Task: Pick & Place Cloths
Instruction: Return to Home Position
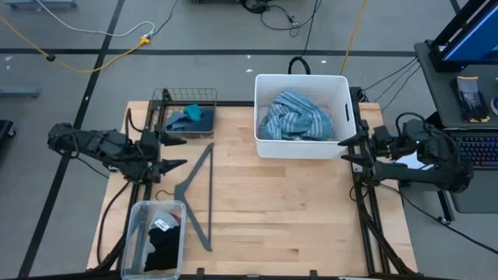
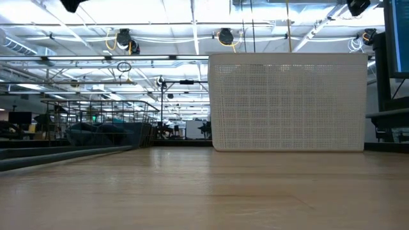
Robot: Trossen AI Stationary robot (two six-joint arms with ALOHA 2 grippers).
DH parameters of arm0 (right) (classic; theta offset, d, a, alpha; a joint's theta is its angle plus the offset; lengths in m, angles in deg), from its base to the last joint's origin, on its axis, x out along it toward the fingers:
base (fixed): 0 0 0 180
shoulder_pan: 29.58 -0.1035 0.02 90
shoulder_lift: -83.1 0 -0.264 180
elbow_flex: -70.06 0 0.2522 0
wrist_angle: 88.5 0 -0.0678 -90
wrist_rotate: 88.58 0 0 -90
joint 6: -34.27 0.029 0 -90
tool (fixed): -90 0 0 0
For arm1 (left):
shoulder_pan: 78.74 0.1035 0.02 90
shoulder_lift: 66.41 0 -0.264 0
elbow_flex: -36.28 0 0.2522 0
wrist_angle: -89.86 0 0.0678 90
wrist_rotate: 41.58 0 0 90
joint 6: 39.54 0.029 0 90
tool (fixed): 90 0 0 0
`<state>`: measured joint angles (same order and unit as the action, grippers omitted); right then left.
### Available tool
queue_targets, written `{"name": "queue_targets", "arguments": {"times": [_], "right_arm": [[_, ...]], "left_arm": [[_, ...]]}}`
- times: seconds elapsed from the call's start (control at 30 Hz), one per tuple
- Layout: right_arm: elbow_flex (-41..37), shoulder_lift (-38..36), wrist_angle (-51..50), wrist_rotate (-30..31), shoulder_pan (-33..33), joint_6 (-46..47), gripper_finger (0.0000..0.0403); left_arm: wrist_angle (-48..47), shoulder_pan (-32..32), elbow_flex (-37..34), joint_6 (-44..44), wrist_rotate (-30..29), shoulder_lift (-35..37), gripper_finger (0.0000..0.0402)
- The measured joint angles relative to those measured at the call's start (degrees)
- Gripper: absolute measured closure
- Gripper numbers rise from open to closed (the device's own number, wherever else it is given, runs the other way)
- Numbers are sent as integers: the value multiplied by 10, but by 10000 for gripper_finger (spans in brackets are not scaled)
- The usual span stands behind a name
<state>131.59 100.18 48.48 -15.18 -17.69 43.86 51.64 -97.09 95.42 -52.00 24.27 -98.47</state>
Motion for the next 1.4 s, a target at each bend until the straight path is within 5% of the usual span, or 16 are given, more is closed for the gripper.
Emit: {"name": "queue_targets", "arguments": {"times": [0.43, 1.23, 1.4], "right_arm": [[-125, -87, 35, 13, 0, 35, 202], [-461, -163, 501, -81, 0, 142, 202], [-469, -158, 503, -93, 0, 169, 202]], "left_arm": [[50, -3, -130, -31, -45, 81, 83], [50, -3, -194, -91, -49, 89, 85], [44, -3, -196, -106, -49, 89, 83]]}}
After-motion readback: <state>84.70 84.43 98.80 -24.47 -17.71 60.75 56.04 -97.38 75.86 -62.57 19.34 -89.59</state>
